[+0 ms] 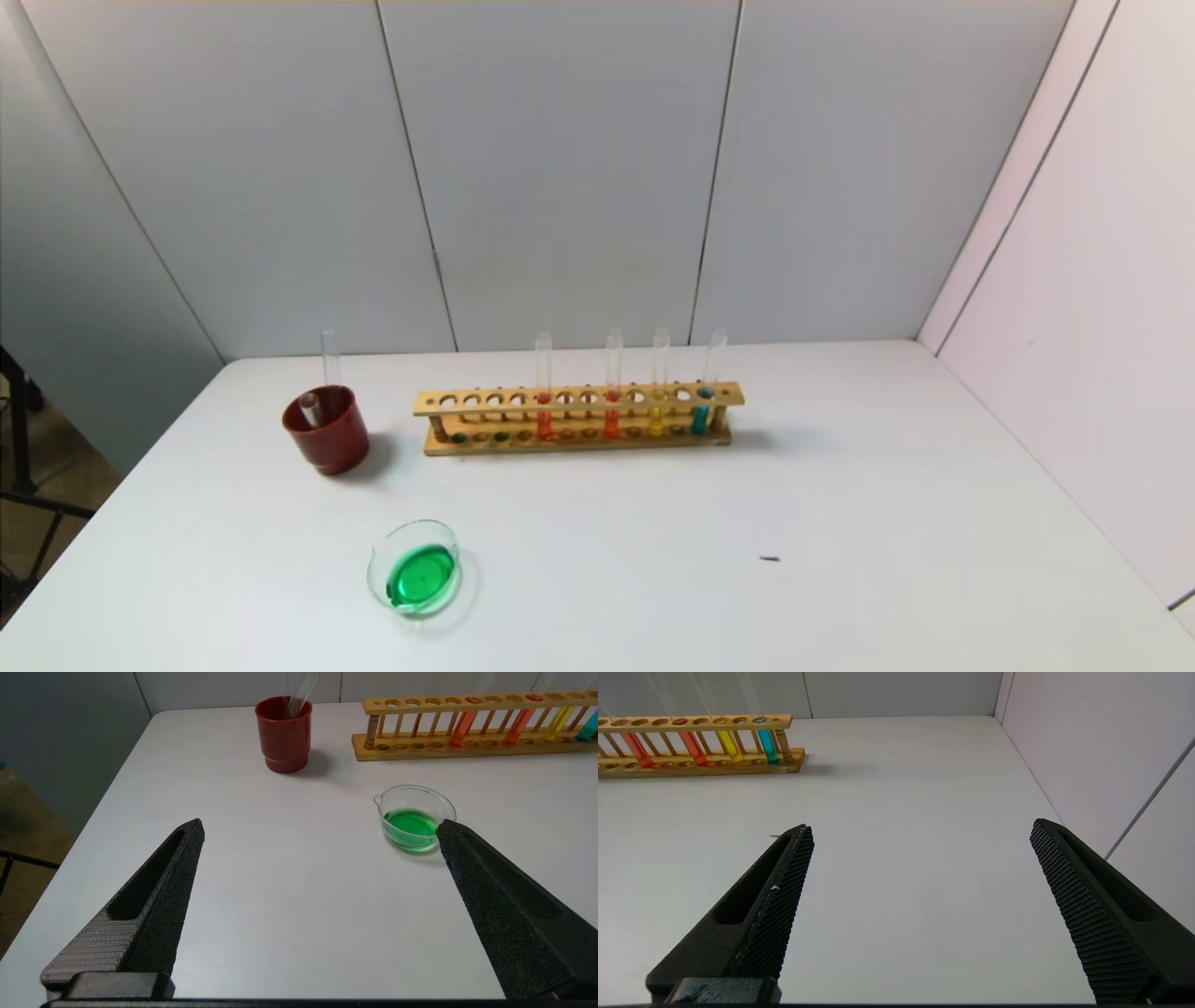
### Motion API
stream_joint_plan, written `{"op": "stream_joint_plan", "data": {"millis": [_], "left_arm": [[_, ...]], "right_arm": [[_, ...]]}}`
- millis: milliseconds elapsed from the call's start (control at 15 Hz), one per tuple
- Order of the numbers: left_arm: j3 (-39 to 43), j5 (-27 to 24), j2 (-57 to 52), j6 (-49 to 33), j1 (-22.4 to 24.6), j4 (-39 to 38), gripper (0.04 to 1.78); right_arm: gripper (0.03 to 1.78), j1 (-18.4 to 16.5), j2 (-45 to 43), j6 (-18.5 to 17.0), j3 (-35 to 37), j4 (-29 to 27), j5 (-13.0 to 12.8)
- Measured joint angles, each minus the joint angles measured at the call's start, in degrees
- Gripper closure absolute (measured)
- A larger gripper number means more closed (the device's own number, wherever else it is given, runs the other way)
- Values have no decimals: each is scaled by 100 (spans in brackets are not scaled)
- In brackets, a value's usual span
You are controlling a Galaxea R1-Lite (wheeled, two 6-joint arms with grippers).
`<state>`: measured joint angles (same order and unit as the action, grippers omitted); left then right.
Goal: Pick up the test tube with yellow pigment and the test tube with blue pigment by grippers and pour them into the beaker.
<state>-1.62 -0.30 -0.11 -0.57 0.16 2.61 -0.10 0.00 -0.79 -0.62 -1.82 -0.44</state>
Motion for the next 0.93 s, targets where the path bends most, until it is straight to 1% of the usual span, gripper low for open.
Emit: {"op": "stream_joint_plan", "data": {"millis": [133,933], "left_arm": [[111,-5,0,16,0,-323,7],[162,-5,1,27,0,-338,7]], "right_arm": [[11,0,0,2,0,0,0],[11,0,0,-5,0,-2,0]]}}
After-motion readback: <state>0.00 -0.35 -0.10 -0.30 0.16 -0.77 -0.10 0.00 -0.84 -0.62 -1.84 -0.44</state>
